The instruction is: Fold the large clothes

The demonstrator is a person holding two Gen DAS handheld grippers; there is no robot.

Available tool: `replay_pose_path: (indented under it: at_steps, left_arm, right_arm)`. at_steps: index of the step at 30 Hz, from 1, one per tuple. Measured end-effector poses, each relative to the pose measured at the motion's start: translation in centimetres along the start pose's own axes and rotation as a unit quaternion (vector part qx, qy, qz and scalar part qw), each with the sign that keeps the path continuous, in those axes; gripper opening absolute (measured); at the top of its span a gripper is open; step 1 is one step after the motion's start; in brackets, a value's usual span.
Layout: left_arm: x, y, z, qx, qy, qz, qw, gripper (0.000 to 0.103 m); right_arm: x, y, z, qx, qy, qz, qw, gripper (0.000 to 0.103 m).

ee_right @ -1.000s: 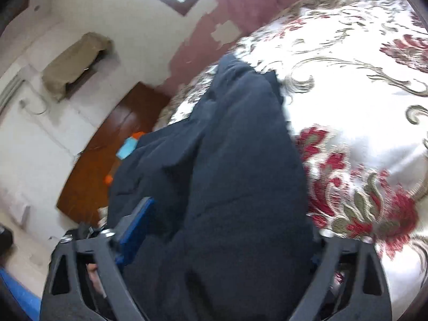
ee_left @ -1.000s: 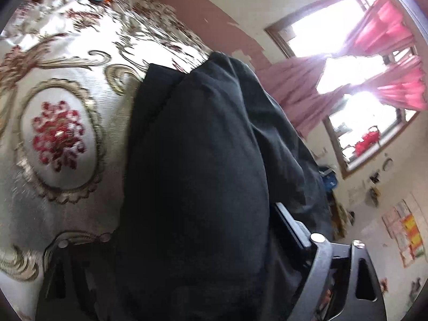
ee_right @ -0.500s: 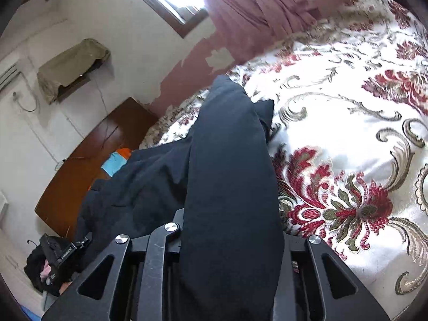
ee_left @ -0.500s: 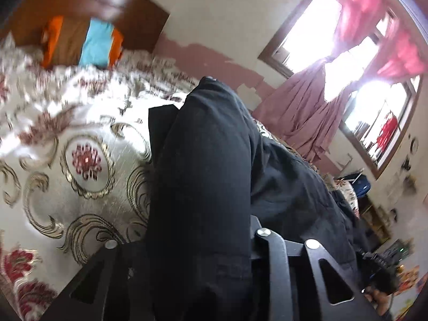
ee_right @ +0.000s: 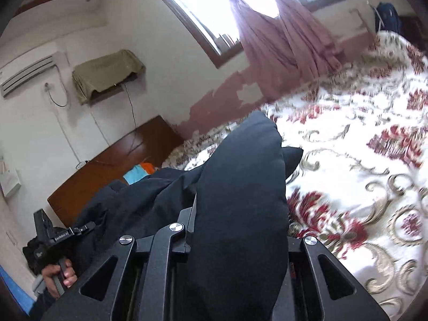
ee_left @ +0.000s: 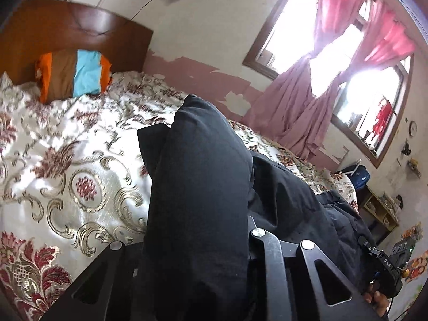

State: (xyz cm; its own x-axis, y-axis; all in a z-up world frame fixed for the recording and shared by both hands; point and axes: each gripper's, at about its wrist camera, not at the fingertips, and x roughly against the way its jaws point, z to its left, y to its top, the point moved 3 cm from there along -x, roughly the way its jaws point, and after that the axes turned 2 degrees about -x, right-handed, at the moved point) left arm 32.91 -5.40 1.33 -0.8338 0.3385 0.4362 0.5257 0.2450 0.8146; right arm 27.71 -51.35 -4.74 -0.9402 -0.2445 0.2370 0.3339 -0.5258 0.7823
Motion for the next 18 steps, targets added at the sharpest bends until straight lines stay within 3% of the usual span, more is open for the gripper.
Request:
replay_pose_path:
  at_steps: [5,9,13,18]
  left_arm:
    - [0.8,0.2,-3.4,-0.016,-0.025,-0.010,0.9995,0.022]
    - [-0.8,-1.0,-5.7,-0.025,-0.047,0.000,0.9986,0.022]
    - [-4.1,-3.0,-6.5,-0.028,-0.051,0.024,0.9980,0.022]
    - [-7.4,-5.3,-3.8,0.000,-0.022,0.053,0.9984,0.023]
  right_arm:
    - [4.8,2.1,-0.6,0.014,-0.016,-0.048,0.999,0.018]
    - [7.3,3.0,-2.0,0.022,-0.052,-0.068,0.996,0.018]
    - [7.1,2.9,-3.9,0.029,-0.101,-0.056,0.993,0.018]
    - [6.2,3.0,-6.3,-0.005,-0.130,-0.033,0.991,0.022]
